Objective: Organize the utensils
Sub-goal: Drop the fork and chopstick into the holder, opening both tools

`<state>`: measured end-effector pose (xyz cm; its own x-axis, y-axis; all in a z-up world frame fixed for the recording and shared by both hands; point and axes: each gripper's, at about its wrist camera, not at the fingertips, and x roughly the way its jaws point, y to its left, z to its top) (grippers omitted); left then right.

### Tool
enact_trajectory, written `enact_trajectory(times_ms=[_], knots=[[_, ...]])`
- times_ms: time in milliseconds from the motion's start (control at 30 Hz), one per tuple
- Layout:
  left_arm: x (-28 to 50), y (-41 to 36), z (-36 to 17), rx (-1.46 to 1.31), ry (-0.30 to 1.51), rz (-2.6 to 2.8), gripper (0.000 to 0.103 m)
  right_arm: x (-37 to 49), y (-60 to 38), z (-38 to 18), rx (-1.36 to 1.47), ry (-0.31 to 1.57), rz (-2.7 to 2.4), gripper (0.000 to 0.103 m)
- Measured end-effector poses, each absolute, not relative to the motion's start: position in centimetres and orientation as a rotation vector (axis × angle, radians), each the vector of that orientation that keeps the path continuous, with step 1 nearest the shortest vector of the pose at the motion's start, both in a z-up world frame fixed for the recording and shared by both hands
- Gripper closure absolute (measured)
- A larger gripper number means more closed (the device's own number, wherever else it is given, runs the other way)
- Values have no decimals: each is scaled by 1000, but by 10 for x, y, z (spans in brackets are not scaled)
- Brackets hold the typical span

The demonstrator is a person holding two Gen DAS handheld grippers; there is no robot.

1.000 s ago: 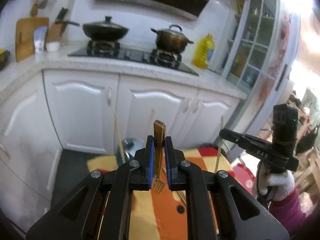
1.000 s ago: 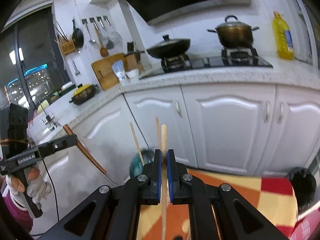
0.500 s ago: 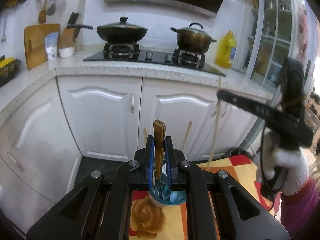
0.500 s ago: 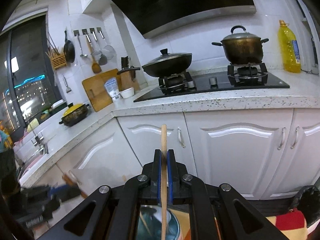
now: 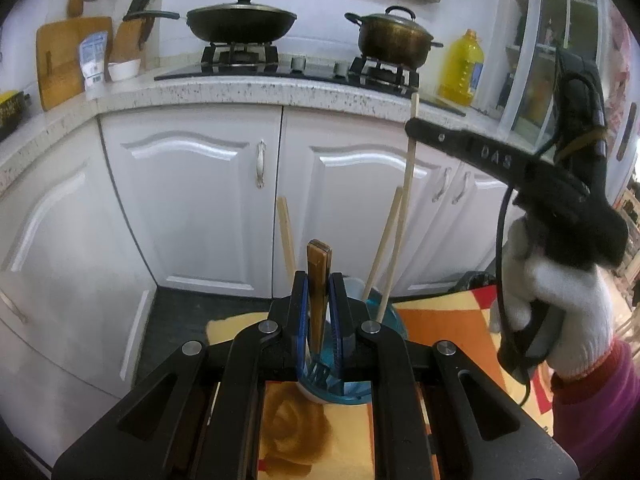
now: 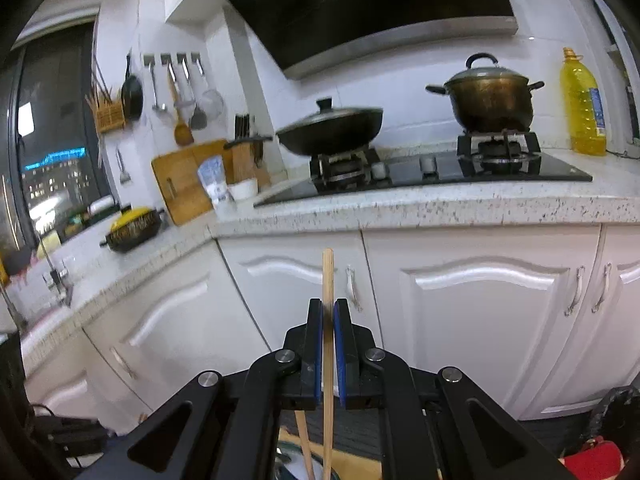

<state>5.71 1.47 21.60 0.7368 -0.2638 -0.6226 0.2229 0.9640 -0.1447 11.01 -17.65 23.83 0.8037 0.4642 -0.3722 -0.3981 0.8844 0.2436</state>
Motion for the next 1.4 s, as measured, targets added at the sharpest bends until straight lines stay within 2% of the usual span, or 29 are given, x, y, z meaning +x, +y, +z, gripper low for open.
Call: enact_trajectory(times_ms=[467, 533, 600, 667, 733, 1033, 1167, 1400], knots=[[54, 2, 197, -88, 725, -256, 94, 105, -183, 189, 177, 660, 550, 98], [53, 2, 197, -92, 726, -255, 92, 104, -190, 190, 204, 670, 549, 89], [51, 3, 198, -96, 725, -252, 85, 100, -199, 192, 227, 669, 543, 73], [49, 4, 199, -110, 723, -259, 71, 96, -204, 193, 227, 670, 534, 73], [47, 5, 201, -120, 716, -259, 64, 93, -207, 195, 225, 672, 529, 73], [30, 4, 206, -121, 712, -225, 59, 65, -219, 193, 223, 700, 514, 68], [18, 6, 212, -131, 681, -214, 45, 50, -224, 191, 217, 707, 493, 66], [6, 7, 218, -128, 668, -195, 45, 29, -230, 191, 194, 720, 459, 65]])
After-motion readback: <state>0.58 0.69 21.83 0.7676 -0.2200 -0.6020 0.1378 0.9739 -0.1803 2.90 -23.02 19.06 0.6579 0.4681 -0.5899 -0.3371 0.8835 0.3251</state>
